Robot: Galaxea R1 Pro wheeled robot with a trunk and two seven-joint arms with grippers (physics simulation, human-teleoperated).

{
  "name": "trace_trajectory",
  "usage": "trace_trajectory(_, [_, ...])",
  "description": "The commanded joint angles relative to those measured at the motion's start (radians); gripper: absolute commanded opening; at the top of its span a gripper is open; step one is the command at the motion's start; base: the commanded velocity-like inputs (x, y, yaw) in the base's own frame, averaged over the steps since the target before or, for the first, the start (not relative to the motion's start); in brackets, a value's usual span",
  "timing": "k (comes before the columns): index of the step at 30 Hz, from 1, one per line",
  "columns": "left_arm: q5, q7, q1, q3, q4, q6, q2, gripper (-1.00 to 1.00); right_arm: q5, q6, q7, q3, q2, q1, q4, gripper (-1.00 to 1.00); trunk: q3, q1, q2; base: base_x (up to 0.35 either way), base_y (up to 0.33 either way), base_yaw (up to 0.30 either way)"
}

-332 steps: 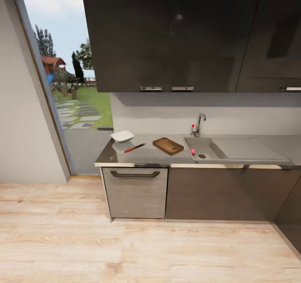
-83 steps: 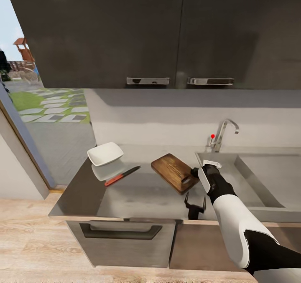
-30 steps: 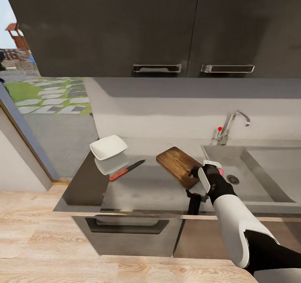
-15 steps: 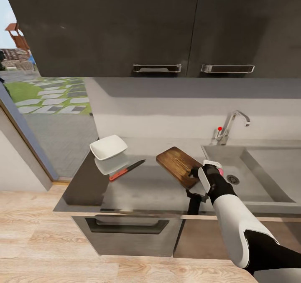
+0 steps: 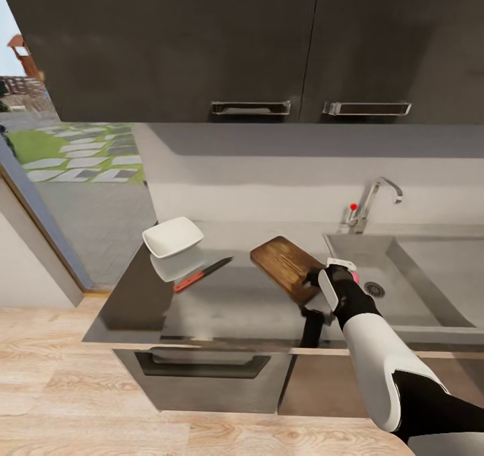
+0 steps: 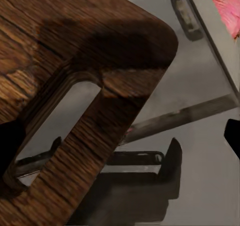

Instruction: In the kitchen, take the Vidalia onion out of the sink, dice it on the chopping board with the paring knife, put the diced onion into the bowl on the countertop, then place both the paring knife and the chopping board into the sink.

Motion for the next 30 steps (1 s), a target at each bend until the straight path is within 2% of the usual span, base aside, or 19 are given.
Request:
trace_trajectory(1, [0.0,0.0,0.0,0.0,-0.001,-0.002,0.0,1.0,-0.001,0.004,-0.003,-0.004,0.001,-0.001,-0.001,1.0,-0.003,0.001,-0.002,0.138,-0.112,0.0])
trace_trajectory(7, [0.0,0.0,0.0,0.0,-0.001,-0.002,0.0,1.0,-0.001,0.005,-0.004,-0.004,0.0,-0.001,-0.001,1.0,-0.01,0.001,-0.002,0.143,-0.118,0.0])
trace_trajectory(30, [0.0,0.0,0.0,0.0,-0.001,-0.002,0.001,1.0,0.0,0.004,-0.003,-0.004,0.0,-0.001,0.0,1.0,-0.033,0.001,-0.002,0.004,-0.003,0.0])
